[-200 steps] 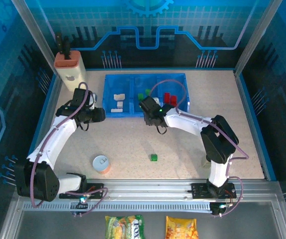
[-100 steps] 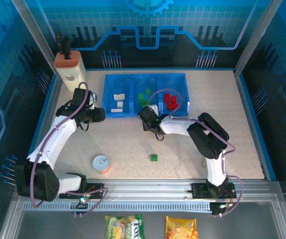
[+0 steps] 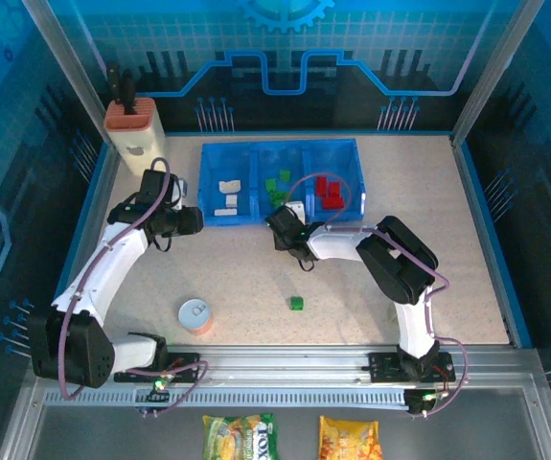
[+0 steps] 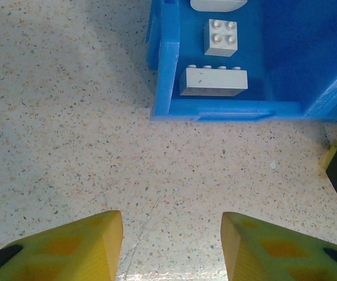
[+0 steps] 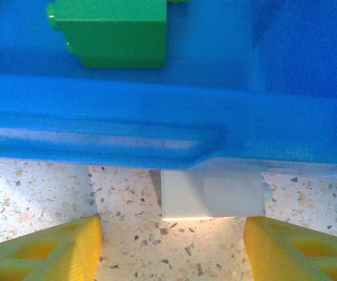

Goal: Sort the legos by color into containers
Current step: Pick up the lego from the center of the table.

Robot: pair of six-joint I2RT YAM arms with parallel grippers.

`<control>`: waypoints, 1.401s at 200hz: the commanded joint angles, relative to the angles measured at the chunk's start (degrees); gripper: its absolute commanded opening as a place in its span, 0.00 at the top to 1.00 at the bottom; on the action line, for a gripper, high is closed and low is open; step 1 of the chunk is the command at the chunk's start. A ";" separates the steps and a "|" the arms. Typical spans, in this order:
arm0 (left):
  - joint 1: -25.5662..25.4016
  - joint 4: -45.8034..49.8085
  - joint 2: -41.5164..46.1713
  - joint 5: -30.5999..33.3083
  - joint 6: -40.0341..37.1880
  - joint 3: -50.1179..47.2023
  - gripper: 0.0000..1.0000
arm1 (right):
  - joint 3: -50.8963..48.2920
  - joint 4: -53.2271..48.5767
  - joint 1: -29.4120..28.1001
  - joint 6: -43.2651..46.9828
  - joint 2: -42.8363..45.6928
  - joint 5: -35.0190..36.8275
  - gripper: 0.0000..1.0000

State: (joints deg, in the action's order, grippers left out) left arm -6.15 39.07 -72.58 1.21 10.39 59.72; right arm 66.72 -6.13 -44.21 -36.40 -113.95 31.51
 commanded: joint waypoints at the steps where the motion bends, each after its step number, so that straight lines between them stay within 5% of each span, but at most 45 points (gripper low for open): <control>1: 0.53 -0.48 0.05 -0.44 -0.57 -0.14 0.51 | -1.49 0.90 1.03 -0.09 1.08 2.85 0.34; 119: 0.60 -0.54 -0.51 -0.95 -0.59 -0.04 0.51 | -6.45 3.80 0.97 3.40 5.14 3.03 0.33; 204: 0.53 -0.45 -0.64 -1.03 -0.58 -0.13 0.51 | -7.81 15.61 4.27 6.81 -1.18 -0.86 0.33; 280: 0.53 -0.47 -0.73 -0.71 -0.71 -0.13 0.52 | -8.50 17.16 3.45 7.50 -1.21 -0.66 0.50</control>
State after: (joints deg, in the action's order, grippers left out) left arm -6.15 39.07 -72.93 1.21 10.39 59.72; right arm 59.18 9.69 -41.21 -28.91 -113.06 30.37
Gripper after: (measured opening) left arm 0.486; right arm 0.523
